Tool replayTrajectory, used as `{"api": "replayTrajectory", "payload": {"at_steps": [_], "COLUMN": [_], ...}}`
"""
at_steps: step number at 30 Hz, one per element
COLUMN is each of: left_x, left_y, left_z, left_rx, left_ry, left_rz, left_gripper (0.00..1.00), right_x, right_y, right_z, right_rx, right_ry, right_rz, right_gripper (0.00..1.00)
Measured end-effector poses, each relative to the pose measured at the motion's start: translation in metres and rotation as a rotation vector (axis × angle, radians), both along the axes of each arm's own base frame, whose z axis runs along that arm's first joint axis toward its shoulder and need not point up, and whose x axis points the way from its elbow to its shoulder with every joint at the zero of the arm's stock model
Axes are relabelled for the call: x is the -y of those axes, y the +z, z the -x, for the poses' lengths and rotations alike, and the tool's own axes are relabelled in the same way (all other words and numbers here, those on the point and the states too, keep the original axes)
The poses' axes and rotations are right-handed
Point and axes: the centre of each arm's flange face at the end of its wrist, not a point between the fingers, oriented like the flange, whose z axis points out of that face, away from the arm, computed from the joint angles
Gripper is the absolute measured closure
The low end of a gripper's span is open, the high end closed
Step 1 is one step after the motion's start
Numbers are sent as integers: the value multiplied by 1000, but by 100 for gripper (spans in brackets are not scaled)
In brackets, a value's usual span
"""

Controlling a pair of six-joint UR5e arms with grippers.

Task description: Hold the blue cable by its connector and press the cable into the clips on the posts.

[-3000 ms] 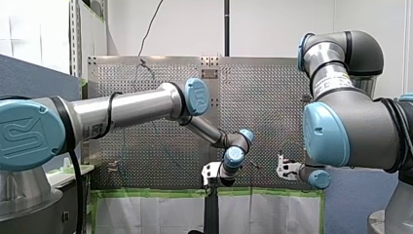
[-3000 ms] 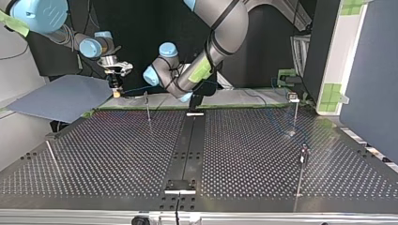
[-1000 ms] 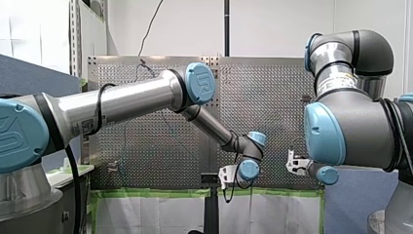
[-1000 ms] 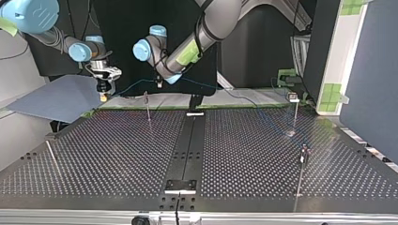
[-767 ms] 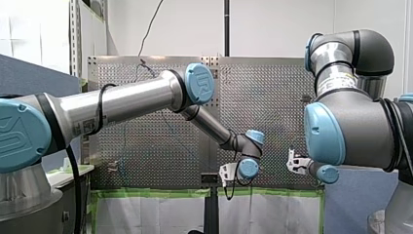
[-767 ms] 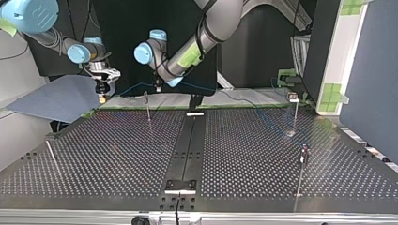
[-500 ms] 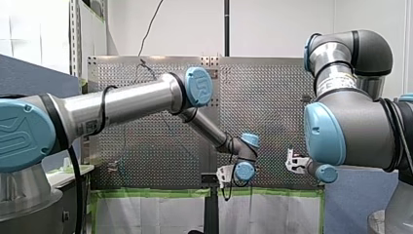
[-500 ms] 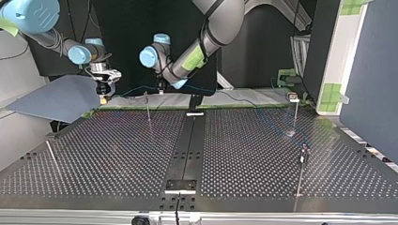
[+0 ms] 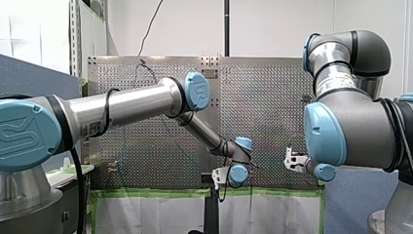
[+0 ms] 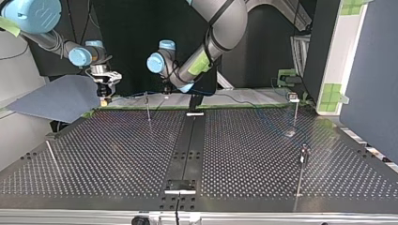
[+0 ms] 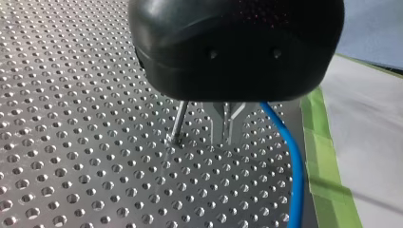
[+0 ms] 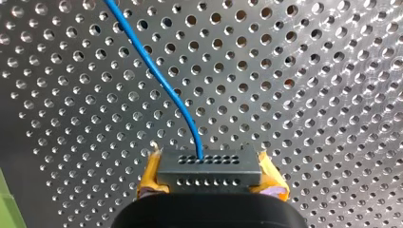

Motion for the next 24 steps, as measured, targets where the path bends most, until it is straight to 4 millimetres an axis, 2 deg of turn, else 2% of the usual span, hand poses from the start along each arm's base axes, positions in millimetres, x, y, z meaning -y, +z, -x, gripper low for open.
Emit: {"api": "replayTrajectory", "payload": {"at_steps": [24], "left_x": [1], "left_y": [-5], "left_z": [-4], "left_rx": [15], "left_ry": [-49], "left_rz": [-73], "left_gripper": [100], "right_x": [1], "right_y": [1], "right_z": [-2], "right_rx": [8], "right_ry": [-1], "right_rz": [4], "right_gripper": [100]}}
